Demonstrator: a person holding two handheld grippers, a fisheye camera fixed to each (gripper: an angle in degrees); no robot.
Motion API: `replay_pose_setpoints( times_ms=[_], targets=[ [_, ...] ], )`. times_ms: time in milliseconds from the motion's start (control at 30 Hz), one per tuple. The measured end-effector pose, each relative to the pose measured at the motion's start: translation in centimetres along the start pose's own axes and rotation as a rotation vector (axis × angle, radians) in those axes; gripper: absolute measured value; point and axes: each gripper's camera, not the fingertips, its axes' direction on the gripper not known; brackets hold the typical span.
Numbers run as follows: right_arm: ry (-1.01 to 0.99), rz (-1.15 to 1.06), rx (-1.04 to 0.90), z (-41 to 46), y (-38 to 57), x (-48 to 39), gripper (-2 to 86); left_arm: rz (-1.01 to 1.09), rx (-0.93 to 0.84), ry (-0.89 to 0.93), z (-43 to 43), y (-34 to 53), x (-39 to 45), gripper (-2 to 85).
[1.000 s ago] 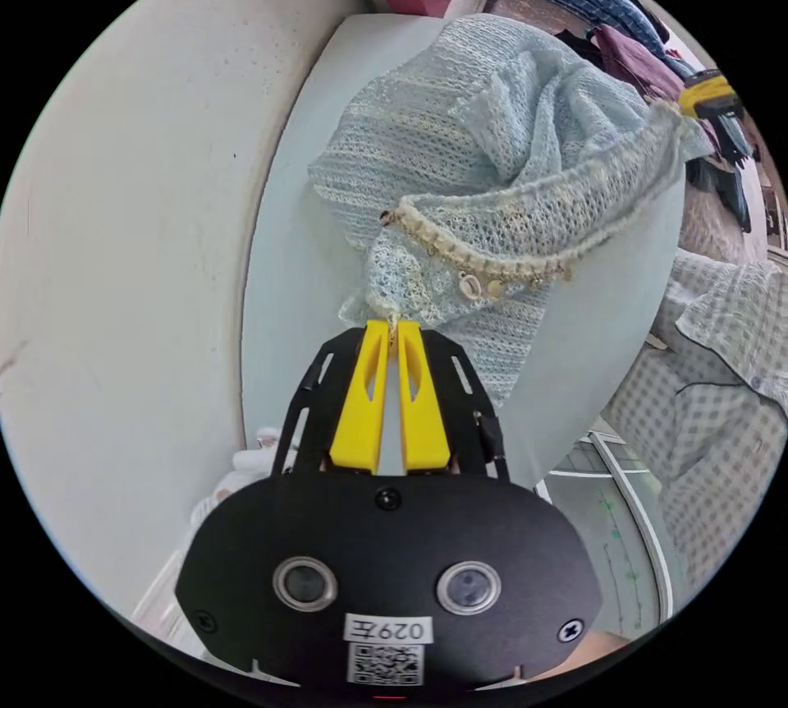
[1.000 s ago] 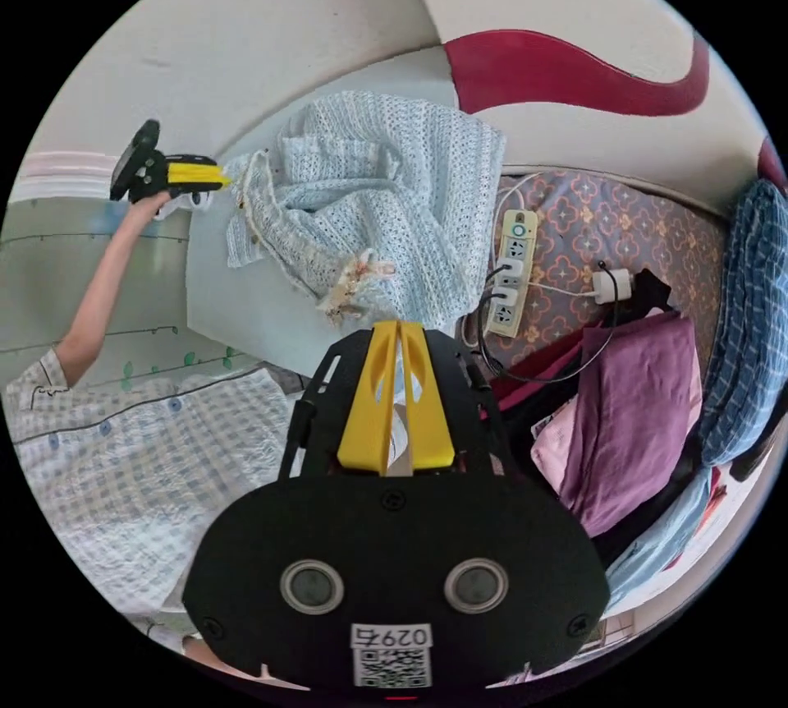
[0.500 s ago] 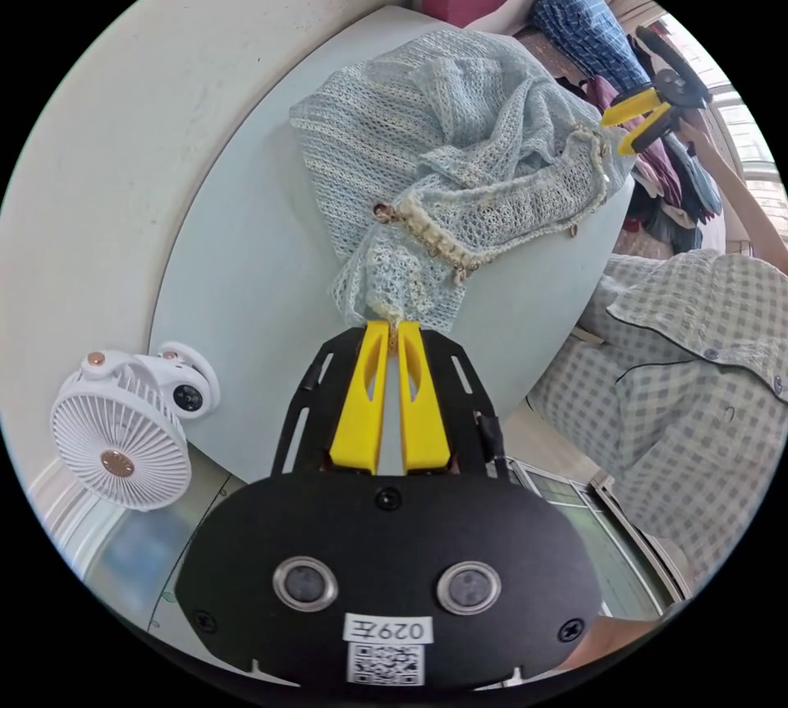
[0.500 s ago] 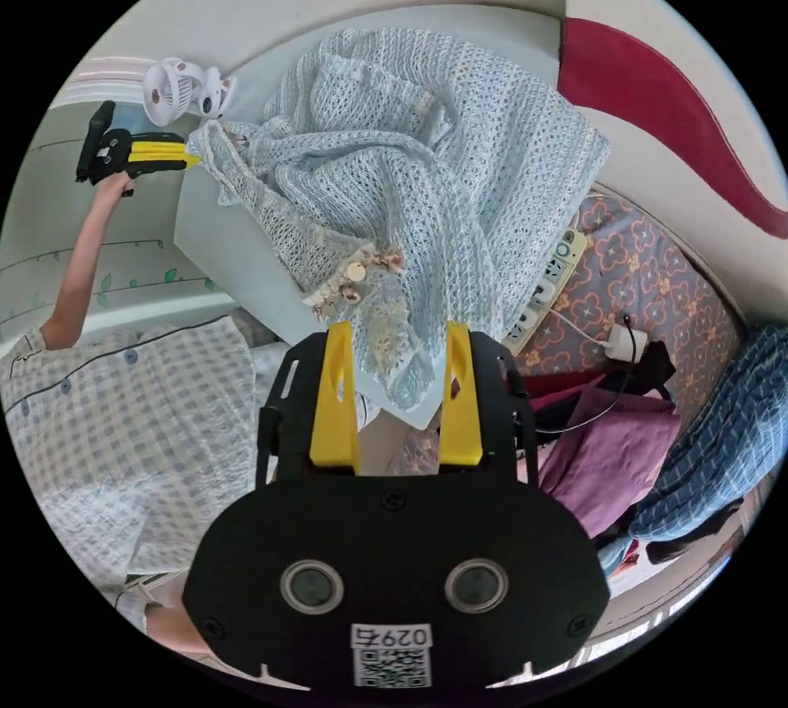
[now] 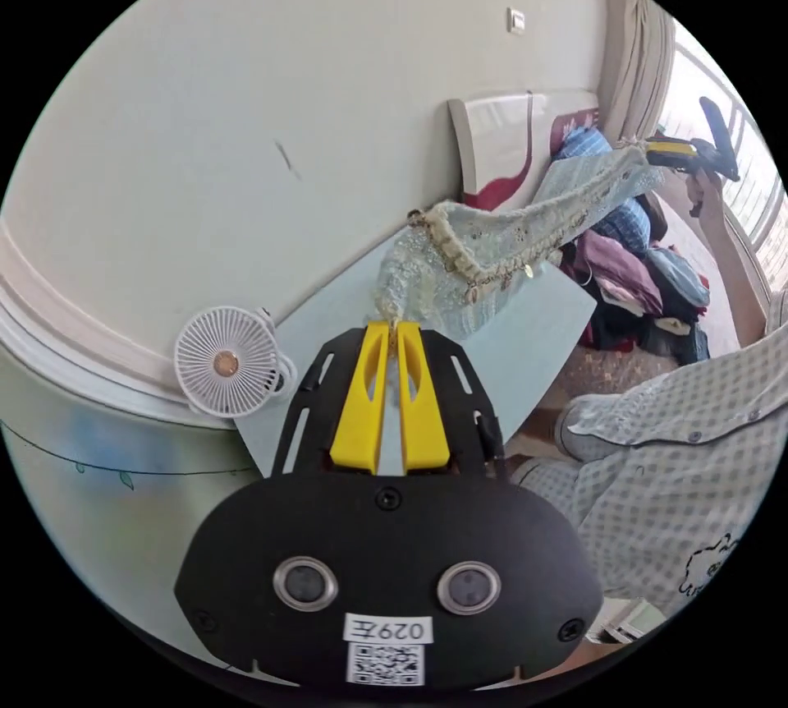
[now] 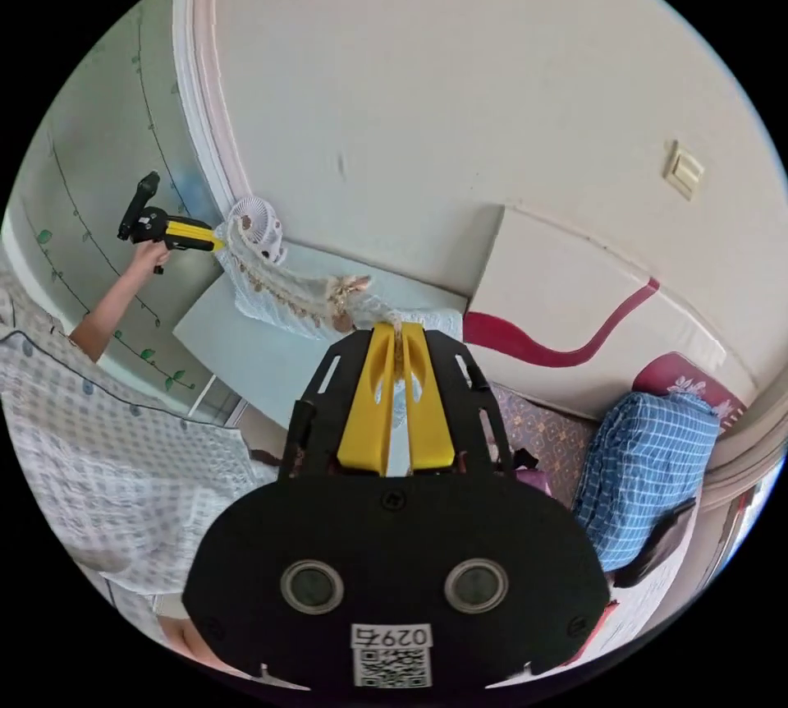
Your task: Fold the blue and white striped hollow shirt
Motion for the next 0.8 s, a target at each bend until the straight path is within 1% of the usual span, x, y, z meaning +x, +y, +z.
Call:
replay_pose_setpoints(
  times_ms=[33, 67, 133, 200, 333, 433, 567, 667, 733, 800],
  targets=[
    [0.085, -0.019, 0.044, -3.2, -0.4, -1.3, 0.2, -0.006, 0.071, 0.002, -3.5, 0.4, -0.1, -1.0],
    [0.126, -0.026, 0.063, -4.8, -0.5, -2.0, 0.2, -0.011, 0.107, 0.004, -5.3, 0.7, -0.1, -1.0],
    [0.246, -0.047, 0.133, -10.5, -0.6, -4.2, 0.1, -0.022, 0.229, -0.005, -12.1, 2.2, 0.8, -1.0],
    [0.282, -0.058, 0.179, -14.4, -0.1, -5.3, 0.1, -0.01, 0.284, -0.037, -16.7, 3.6, 2.2, -1.0],
    [0.267, -0.047, 0.276, -21.1, 2.2, -6.4, 0.1, 0.018, 0.367, -0.084, -25.6, 7.5, 6.4, -1.0],
    [0.227, -0.031, 0.292, -23.6, 4.2, -6.3, 0.1, 0.004, 0.373, -0.081, -29.3, 10.3, 9.7, -0.9],
    [0.181, -0.027, 0.255, -24.2, 6.2, -6.1, 0.1, -0.025, 0.325, -0.104, -30.2, 12.5, 13.3, -0.8],
    [0.132, -0.017, 0.225, -22.9, 6.5, -5.5, 0.1, -0.037, 0.231, -0.1, -28.4, 12.4, 14.5, -0.7],
    [0.115, -0.001, 0.2, -20.0, 5.8, -4.6, 0.1, -0.048, 0.162, -0.071, -25.7, 11.5, 14.5, -0.7],
    [0.096, 0.004, 0.172, -17.0, 4.9, -3.9, 0.2, -0.051, 0.117, -0.079, -23.3, 10.6, 14.2, -0.7]
  ],
)
